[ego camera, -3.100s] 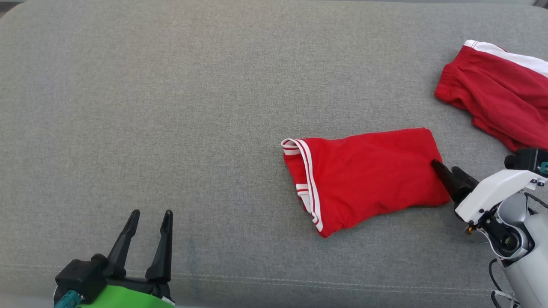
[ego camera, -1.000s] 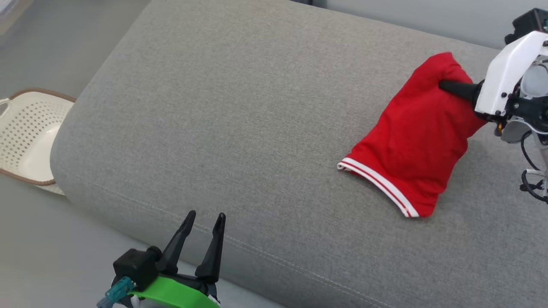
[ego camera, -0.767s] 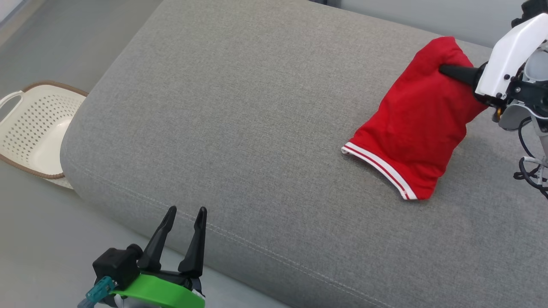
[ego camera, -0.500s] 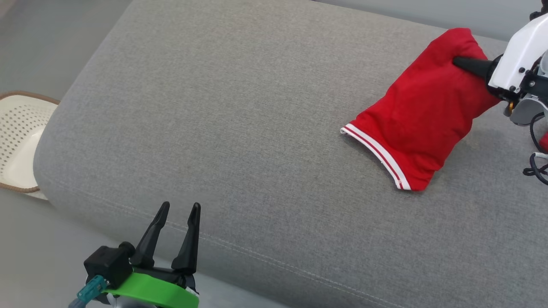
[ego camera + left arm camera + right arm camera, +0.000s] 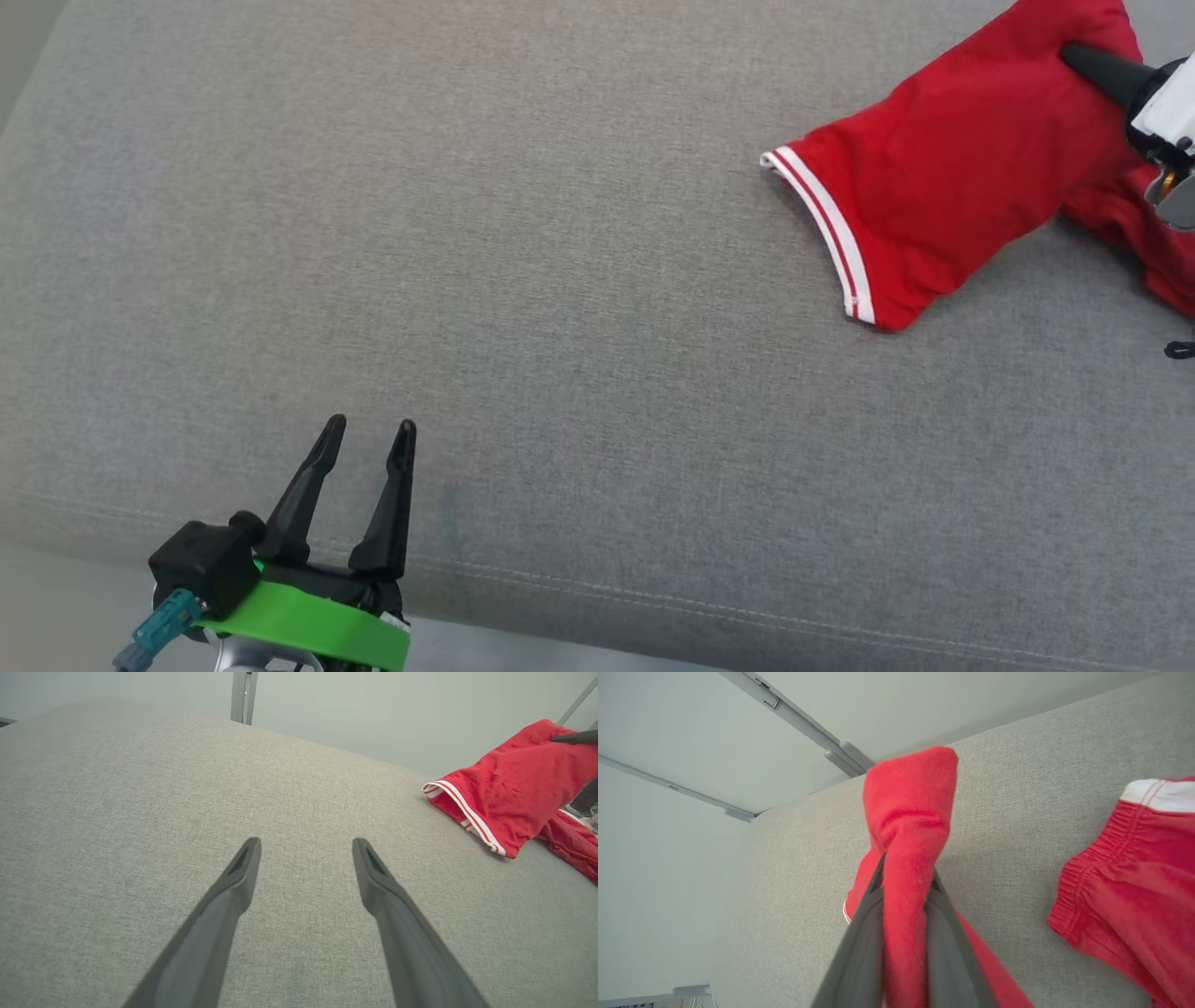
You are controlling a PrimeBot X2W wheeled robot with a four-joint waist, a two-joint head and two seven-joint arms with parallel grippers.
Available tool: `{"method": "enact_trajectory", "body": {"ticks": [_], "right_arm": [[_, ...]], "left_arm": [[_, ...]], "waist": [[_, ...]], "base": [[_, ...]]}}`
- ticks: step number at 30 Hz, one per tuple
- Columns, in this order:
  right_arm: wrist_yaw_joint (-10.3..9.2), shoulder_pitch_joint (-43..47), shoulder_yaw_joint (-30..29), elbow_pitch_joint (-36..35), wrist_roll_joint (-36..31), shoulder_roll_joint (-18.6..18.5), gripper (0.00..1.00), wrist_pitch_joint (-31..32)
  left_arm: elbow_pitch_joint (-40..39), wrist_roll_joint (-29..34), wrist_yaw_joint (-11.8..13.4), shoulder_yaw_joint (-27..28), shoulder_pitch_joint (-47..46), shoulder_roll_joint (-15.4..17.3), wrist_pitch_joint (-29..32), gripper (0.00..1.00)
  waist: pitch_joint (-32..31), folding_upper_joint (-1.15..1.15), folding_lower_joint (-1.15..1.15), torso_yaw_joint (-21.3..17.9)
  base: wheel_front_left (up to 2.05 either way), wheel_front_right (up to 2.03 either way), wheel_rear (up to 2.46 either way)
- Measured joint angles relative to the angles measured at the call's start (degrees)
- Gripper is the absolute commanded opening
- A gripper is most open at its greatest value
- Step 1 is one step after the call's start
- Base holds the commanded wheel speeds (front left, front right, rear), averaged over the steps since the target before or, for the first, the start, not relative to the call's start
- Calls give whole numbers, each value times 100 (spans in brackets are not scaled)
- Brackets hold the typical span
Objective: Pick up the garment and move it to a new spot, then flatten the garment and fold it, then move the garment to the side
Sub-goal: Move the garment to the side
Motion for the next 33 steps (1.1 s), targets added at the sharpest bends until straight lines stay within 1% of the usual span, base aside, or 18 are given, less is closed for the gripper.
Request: {"method": "enact_trajectory", "body": {"ticks": [1, 7, 14, 18, 20, 25, 28, 33], "right_arm": [[-31, 0, -36, -8, 0, 19, 0, -60], [-34, -1, -198, -85, 43, 174, 0, -371], [-29, -1, -388, -133, 59, 236, 0, -822], [31, 13, -500, -154, 79, 294, 0, -1102], [97, 20, -525, -181, 116, 336, 0, -1216], [235, 213, -571, -208, 115, 301, 0, -1422], [285, 253, -572, -205, 90, 303, 0, -1580], [355, 253, -571, -203, -4, 198, 0, -1659]], "left_arm": [[-13, 0, 0, 0, -11, 21, 1, 100], [-101, 9, 0, 77, -135, 153, 0, 100], [-122, 16, 0, 11, -226, 198, 0, 100], [-94, 25, 0, -59, -228, 219, 0, 100], [-87, 25, 0, -89, -233, 241, 0, 100], [-56, 25, 0, -229, -338, 255, 0, 100], [16, 25, 0, -315, -360, 254, 0, 100], [54, 21, 0, -419, -371, 210, 0, 100]], "waist": [[49, 0, 0, -67], [329, 0, 0, -471], [578, 0, 0, -902], [647, 0, 0, -1104], [661, 0, 0, -1182], [643, 0, 0, -1278], [603, 0, 0, -1266], [540, 0, 0, -1173]], "base": [[0, 0, 0], [0, 0, 0], [0, 0, 0], [0, 0, 0], [0, 0, 0], [0, 0, 0], [0, 0, 0], [0, 0, 0]]}}
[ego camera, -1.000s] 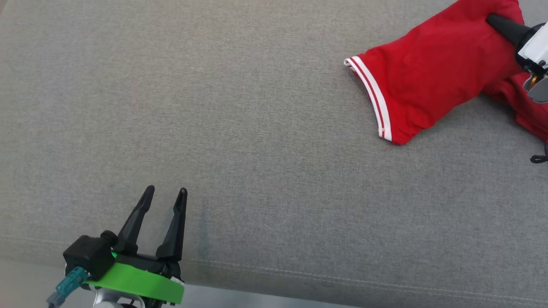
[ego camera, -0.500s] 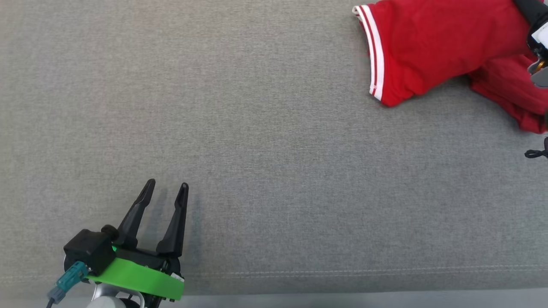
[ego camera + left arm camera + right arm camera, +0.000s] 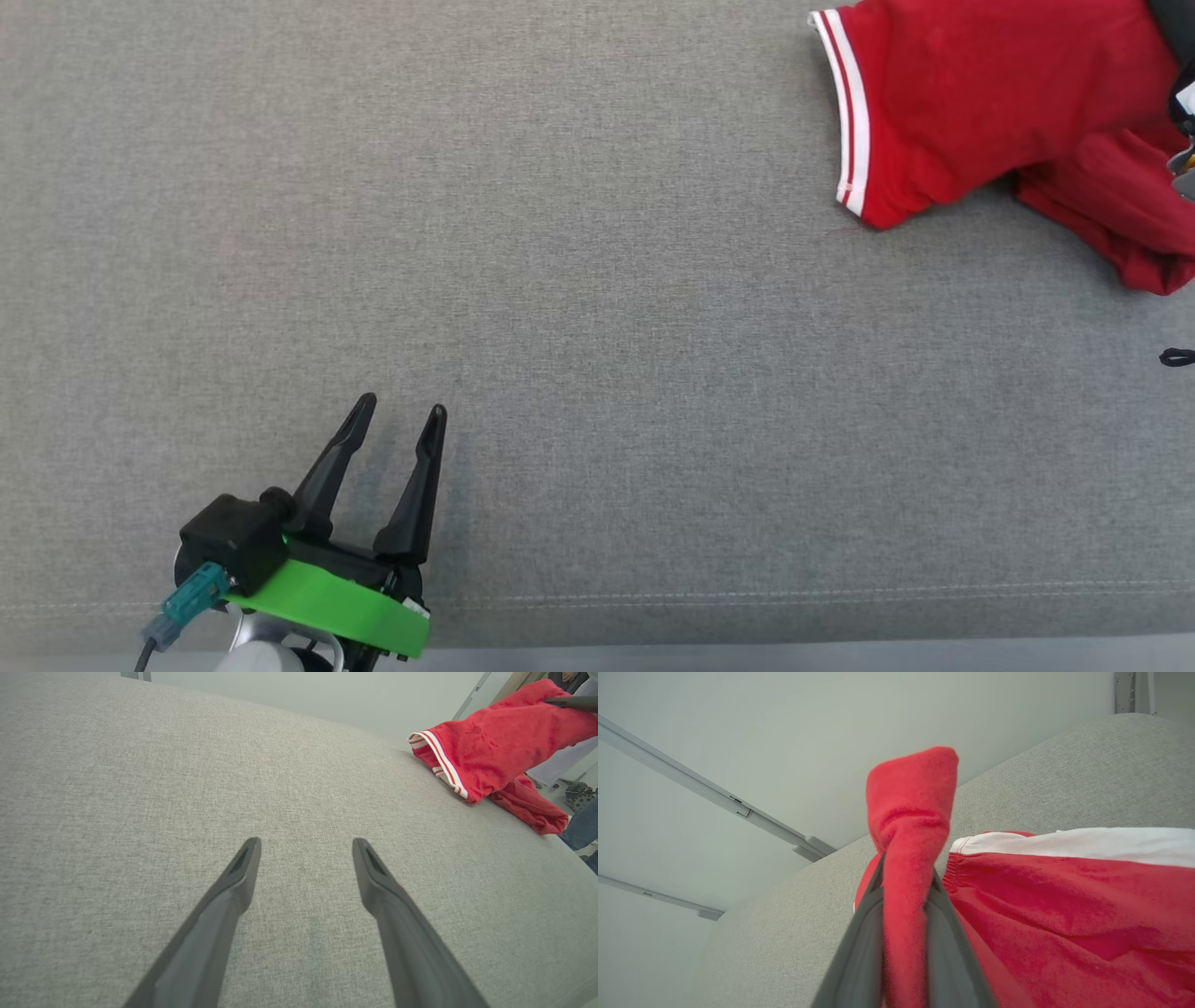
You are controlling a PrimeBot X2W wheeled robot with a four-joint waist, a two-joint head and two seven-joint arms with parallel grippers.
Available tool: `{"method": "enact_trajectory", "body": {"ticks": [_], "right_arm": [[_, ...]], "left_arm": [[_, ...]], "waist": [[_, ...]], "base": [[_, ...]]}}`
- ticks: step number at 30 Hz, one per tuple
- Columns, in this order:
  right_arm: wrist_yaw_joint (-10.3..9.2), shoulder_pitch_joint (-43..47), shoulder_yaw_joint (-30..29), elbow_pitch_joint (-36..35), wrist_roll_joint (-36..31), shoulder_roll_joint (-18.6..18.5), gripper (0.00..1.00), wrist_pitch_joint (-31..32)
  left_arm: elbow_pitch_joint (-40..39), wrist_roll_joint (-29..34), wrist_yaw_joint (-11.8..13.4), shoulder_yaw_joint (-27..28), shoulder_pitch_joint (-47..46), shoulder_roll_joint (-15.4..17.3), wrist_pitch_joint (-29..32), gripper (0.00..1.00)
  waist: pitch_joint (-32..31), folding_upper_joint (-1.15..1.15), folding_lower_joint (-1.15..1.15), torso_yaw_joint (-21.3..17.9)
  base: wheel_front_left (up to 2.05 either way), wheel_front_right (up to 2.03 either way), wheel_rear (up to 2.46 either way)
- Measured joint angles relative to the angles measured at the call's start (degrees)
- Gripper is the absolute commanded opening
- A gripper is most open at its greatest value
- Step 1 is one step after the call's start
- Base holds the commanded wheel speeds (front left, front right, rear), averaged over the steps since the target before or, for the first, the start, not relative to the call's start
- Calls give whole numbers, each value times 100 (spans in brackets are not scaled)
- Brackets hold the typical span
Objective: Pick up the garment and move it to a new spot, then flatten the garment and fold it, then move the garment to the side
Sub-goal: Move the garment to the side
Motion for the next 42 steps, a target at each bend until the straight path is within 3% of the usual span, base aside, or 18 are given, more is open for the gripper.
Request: {"method": "enact_trajectory", "body": {"ticks": [21, 42], "right_arm": [[41, -314, 134, -75, -163, -42, 0, -57], [-47, -54, -506, -1, 176, 335, 0, -762]], "left_arm": [[105, -58, 0, 115, -40, -163, 0, 100], [-68, -3, 0, 446, 14, 59, 0, 100]], "waist": [[-69, 0, 0, 421], [148, 0, 0, -201]], "base": [[0, 0, 0], [0, 0, 0]]}}
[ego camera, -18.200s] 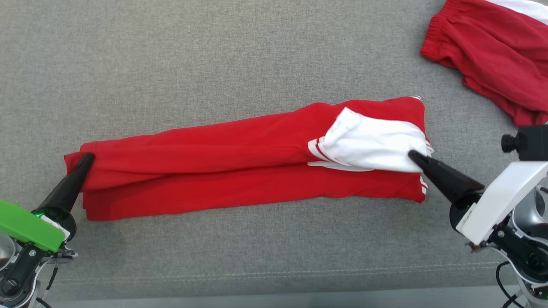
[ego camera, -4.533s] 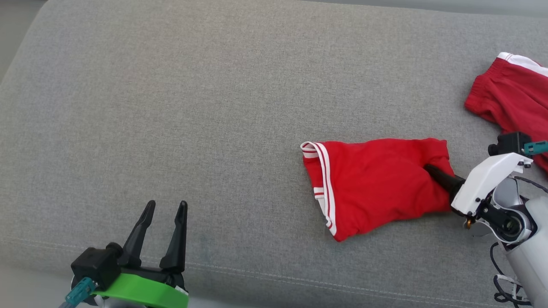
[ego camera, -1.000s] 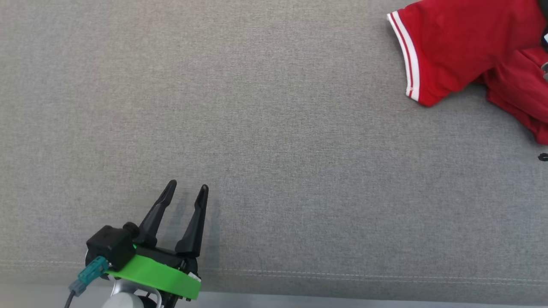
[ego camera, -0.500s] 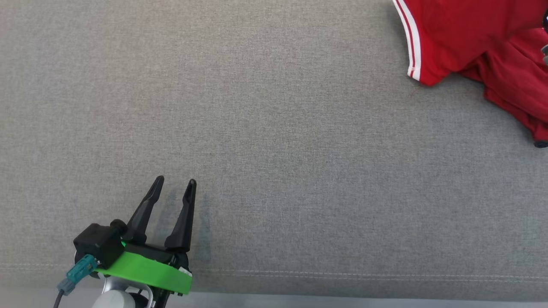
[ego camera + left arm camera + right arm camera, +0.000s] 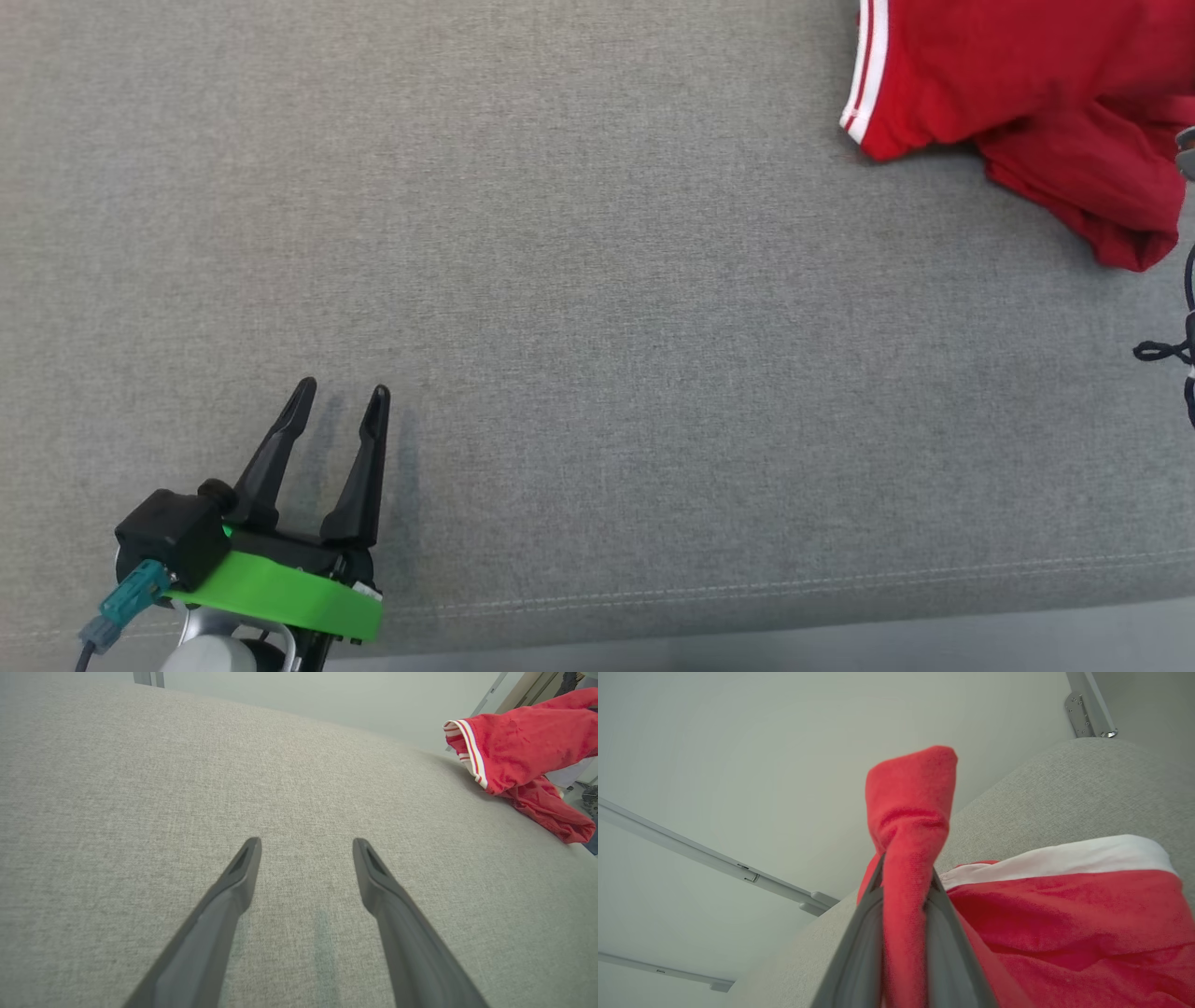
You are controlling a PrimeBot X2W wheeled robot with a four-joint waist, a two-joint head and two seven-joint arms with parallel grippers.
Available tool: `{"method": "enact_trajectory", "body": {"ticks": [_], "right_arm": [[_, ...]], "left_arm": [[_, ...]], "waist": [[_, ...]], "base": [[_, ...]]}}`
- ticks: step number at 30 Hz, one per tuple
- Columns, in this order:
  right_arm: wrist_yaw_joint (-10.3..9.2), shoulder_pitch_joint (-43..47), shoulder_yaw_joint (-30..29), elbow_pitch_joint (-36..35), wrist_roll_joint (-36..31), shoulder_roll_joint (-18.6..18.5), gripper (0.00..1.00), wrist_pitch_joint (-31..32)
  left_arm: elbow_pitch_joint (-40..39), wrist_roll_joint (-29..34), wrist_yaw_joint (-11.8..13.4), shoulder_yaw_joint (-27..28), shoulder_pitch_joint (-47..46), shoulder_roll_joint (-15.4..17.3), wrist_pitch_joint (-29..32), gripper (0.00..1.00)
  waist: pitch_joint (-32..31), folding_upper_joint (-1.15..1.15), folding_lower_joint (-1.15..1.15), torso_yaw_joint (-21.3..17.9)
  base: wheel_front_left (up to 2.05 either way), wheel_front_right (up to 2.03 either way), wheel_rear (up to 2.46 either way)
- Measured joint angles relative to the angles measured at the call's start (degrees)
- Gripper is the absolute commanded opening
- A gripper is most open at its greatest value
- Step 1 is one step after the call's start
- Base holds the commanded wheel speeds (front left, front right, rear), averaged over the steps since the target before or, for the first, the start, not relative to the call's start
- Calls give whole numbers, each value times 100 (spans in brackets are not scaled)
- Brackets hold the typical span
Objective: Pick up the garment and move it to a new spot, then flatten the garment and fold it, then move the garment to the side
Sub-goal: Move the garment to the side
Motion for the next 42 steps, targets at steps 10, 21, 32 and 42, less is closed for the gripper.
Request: {"method": "enact_trajectory", "body": {"ticks": [10, 21, 32, 42], "right_arm": [[3, 513, -216, 148, 88, 371, 0, -642], [-42, 606, -569, 548, 90, 591, 0, -1361], [-38, 572, -388, 914, -60, 804, 100, -1762], [-47, 504, -79, 1228, -693, 615, 100, -2113]], "left_arm": [[-140, 52, 0, 112, 99, 286, 0, 100], [-291, 93, 0, 47, 111, 500, 1, 100], [-347, 99, -44, 73, 103, 588, -1, 100], [-201, 40, -44, 64, 100, 458, 0, 100]], "waist": [[270, 0, 0, -485], [640, 0, 0, -825], [771, 0, 0, -723], [615, 0, 0, -656]], "base": [[0, 0, 0], [0, 0, 0], [0, 0, 0], [0, 0, 0]]}}
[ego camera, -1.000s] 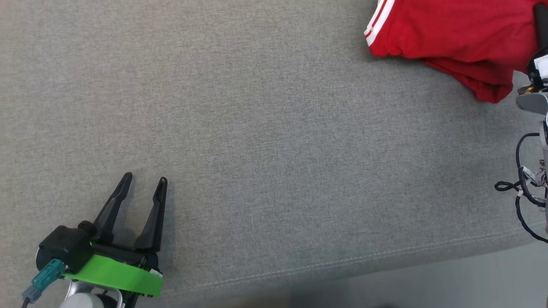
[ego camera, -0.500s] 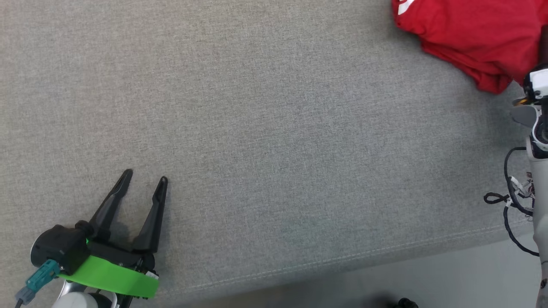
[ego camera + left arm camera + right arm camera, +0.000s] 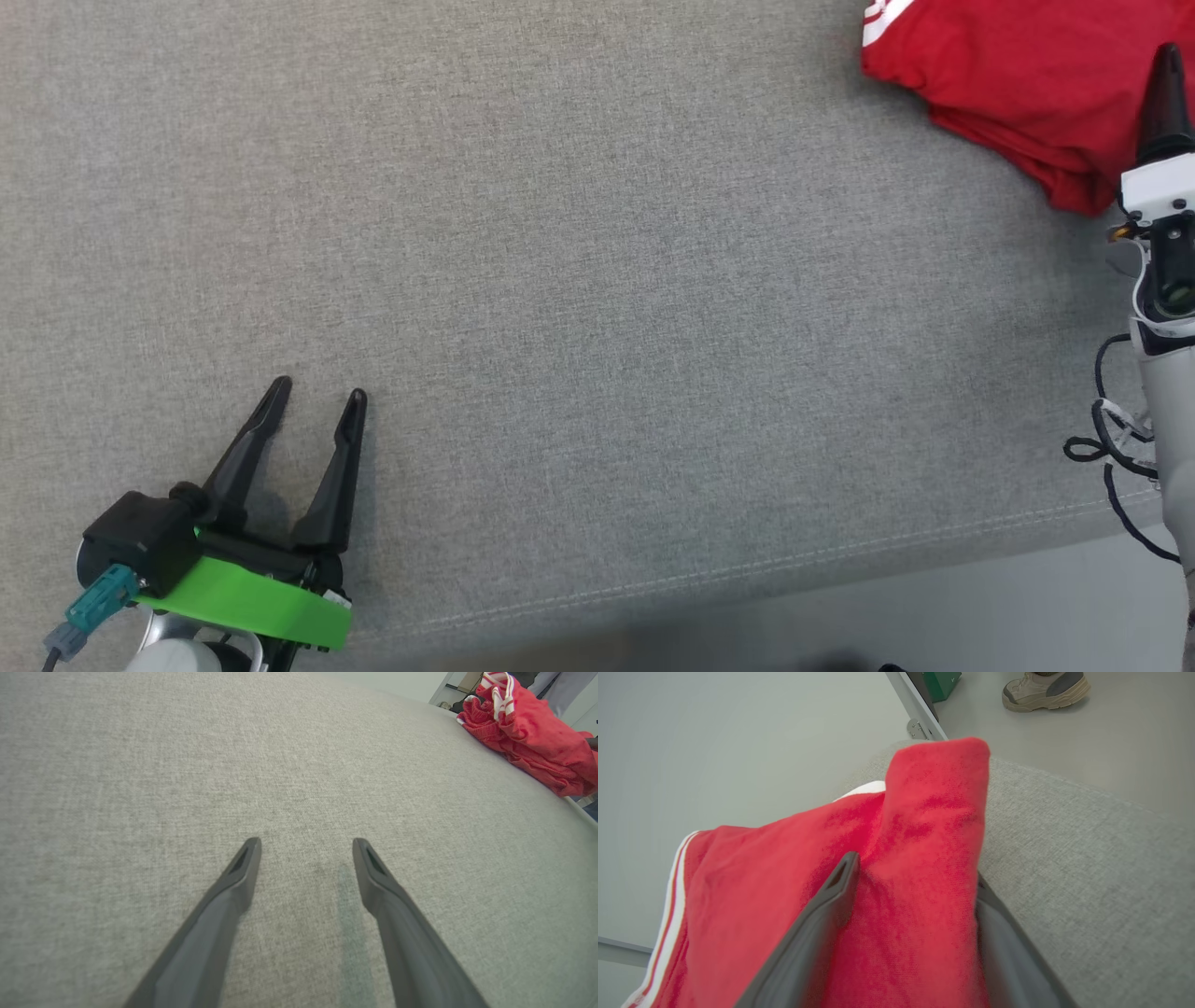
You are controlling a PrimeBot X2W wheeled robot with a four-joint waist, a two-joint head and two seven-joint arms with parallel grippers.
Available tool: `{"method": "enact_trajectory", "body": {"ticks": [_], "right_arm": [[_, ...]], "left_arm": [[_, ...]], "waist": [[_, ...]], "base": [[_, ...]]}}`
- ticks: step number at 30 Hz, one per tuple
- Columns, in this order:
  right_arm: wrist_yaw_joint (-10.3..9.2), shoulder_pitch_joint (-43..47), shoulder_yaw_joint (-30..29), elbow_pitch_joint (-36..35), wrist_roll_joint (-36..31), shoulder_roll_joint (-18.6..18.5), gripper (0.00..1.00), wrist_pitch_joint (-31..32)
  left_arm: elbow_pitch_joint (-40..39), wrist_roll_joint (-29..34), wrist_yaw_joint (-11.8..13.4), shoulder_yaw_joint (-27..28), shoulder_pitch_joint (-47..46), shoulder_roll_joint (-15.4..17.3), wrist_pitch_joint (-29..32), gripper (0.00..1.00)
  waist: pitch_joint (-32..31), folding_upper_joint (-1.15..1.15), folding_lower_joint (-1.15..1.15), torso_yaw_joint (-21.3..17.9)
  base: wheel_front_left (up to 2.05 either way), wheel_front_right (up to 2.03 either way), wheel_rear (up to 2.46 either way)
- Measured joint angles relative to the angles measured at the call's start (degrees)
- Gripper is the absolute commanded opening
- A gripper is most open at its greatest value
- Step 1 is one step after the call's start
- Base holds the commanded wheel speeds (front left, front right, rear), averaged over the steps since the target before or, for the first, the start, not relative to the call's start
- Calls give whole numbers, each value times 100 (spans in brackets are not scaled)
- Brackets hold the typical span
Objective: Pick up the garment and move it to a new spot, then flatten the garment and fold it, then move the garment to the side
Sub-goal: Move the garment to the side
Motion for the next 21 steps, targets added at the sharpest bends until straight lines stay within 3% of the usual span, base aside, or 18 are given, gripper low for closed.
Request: {"method": "enact_trajectory", "body": {"ticks": [12, 21], "right_arm": [[-244, 1, 99, 439, -766, -594, 100, -361], [-255, 236, 312, 249, -1697, -1227, 100, -628]], "left_arm": [[141, -43, 0, -78, -23, -86, 1, 100], [407, -59, 0, -172, -54, -339, 0, 100]], "waist": [[-331, 0, 0, 26], [-728, 0, 0, 155]], "base": [[0, 0, 0], [0, 0, 0]]}}
